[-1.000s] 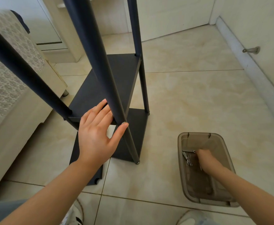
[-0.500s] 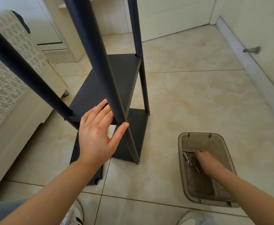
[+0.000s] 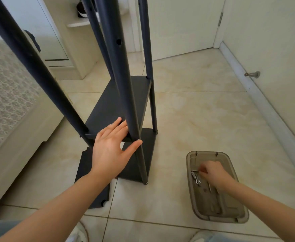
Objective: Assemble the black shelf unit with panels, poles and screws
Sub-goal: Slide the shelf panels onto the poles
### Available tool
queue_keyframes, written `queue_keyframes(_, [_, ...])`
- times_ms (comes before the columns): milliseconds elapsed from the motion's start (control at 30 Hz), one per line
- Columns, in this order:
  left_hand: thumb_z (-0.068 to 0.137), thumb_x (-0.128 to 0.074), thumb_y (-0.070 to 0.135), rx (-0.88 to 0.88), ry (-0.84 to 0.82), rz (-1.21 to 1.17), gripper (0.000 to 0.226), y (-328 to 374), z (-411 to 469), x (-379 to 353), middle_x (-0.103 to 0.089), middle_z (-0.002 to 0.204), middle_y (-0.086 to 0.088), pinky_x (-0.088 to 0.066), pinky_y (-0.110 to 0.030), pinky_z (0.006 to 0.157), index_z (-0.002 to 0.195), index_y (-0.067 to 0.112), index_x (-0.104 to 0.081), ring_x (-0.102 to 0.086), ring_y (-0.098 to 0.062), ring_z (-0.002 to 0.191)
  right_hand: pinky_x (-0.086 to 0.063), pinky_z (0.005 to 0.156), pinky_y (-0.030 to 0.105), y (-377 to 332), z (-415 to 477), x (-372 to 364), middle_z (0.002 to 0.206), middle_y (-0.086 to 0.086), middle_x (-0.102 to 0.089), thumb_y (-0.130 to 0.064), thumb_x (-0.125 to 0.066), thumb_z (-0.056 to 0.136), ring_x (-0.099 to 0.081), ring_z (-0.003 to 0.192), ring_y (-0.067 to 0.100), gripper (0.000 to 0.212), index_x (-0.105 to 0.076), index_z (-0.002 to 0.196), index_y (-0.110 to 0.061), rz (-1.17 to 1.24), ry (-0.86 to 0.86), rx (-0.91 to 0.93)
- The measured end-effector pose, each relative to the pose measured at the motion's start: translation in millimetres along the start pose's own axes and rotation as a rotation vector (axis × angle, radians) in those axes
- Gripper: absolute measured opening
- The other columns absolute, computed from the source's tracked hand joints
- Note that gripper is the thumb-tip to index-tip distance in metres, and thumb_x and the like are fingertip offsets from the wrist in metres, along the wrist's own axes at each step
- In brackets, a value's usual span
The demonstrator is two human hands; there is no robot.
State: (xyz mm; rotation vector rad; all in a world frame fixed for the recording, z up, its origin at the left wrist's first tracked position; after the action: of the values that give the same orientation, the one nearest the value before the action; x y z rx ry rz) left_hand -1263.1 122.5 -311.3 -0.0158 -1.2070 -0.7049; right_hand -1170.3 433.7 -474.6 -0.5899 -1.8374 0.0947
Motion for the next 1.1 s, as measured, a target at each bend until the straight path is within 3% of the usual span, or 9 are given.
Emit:
queue_keyframes(100, [0.083,-0.06,0.064,0.092,-0.044,-0.072,0.054,0,2,4,-0.053,0.147,0.004,-0.02,-0.041,0.113,0.13,0.039,-0.059,-0.033,-0.013,0.143,-0.051,0.076,0.024,-30,-14,28,0.085,0.001,-0.074,-0.012,-0.065,0.089,-0.07,0.086,0.019,0.004,-0.068,0.092,-0.014,0.224,0.048,0.036])
queue_keyframes(200, [0.082,-0.073,0.052,0.167,-0.134,-0.103,0.05,3,9,8,-0.051,0.149,0.002,-0.022,-0.049,0.116,0.129,0.039,-0.059,-0.024,-0.017,0.147,-0.06,0.075,0.041,-67,-27,52,0.077,0.01,-0.075,-0.002,-0.06,0.093,-0.073,0.074,0.027,0.008,-0.062,0.086,-0.006,0.659,-0.018,0.046])
queue_keyframes(300, [0.084,-0.072,0.051,0.263,-0.302,-0.117,0.058,7,17,12,-0.047,0.152,0.002,-0.026,-0.058,0.119,0.137,0.037,-0.053,-0.029,-0.028,0.149,-0.058,0.068,0.034,-106,-35,70,0.082,0.008,-0.076,-0.012,-0.057,0.098,-0.074,0.077,0.023,0.008,-0.06,0.093,-0.007,0.839,-0.058,0.083])
queue_keyframes(467, [0.085,-0.074,0.046,0.22,-0.371,-0.055,0.059,13,29,28,-0.057,0.137,0.0,-0.047,-0.053,0.106,0.137,0.029,-0.053,-0.05,-0.029,0.133,-0.059,0.07,0.026,-161,-34,77,0.091,-0.005,-0.077,-0.026,-0.05,0.102,-0.073,0.086,0.01,0.015,-0.056,0.104,-0.013,0.912,-0.056,0.128])
queue_keyframes(600, [0.085,-0.074,0.045,0.209,-0.407,-0.038,0.057,6,36,37,-0.061,0.13,0.002,-0.049,-0.049,0.105,0.135,0.027,-0.054,-0.056,-0.026,0.127,-0.059,0.077,0.027,-188,-26,72,0.096,-0.011,-0.076,-0.031,-0.047,0.103,-0.071,0.091,0.004,0.018,-0.055,0.106,-0.016,0.965,-0.04,0.122])
queue_keyframes(767, [0.087,-0.072,0.045,0.204,-0.392,-0.02,0.052,1,44,42,-0.062,0.127,0.002,-0.048,-0.046,0.105,0.133,0.027,-0.055,-0.055,-0.026,0.126,-0.053,0.069,0.017,-217,-8,57,0.097,-0.012,-0.072,-0.033,-0.043,0.104,-0.068,0.093,0.002,0.016,-0.055,0.106,-0.023,0.965,-0.019,0.072])
queue_keyframes(933, [0.087,-0.073,0.044,0.217,-0.335,-0.068,0.045,-6,57,45,-0.065,0.119,0.002,-0.052,-0.038,0.097,0.125,0.024,-0.059,-0.062,-0.021,0.112,-0.047,0.082,0.023,-238,10,49,0.107,-0.004,-0.062,-0.035,-0.035,0.106,-0.06,0.1,0.007,0.017,-0.05,0.104,-0.027,0.913,0.037,0.072])
queue_keyframes(1033, [0.085,-0.076,0.042,0.233,-0.288,-0.133,0.038,-15,70,49,-0.069,0.108,0.007,-0.051,-0.024,0.078,0.116,0.024,-0.063,-0.066,-0.013,0.096,-0.053,0.084,0.026,-246,19,56,0.104,0.005,-0.063,-0.033,-0.034,0.106,-0.063,0.098,0.016,0.017,-0.048,0.103,-0.023,0.928,0.11,0.101])
queue_keyframes(1100, [0.082,-0.079,0.042,0.269,-0.254,-0.206,0.032,-21,81,55,-0.064,0.093,0.015,-0.038,-0.01,0.06,0.107,0.028,-0.063,-0.059,-0.003,0.077,-0.055,0.079,0.025,-253,23,64,0.102,0.006,-0.064,-0.032,-0.034,0.106,-0.064,0.098,0.017,0.016,-0.046,0.103,-0.022,0.951,0.154,0.137])
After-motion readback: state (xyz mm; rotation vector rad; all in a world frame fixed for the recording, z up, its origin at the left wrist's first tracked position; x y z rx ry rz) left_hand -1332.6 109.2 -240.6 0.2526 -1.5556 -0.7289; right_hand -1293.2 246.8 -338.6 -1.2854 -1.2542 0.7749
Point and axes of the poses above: each hand's wrist, its own z-axis towards the middle knuckle, its own x-axis out of the back of the hand, y = z × x, the point moved 3 cm from there along z, towards the middle knuckle
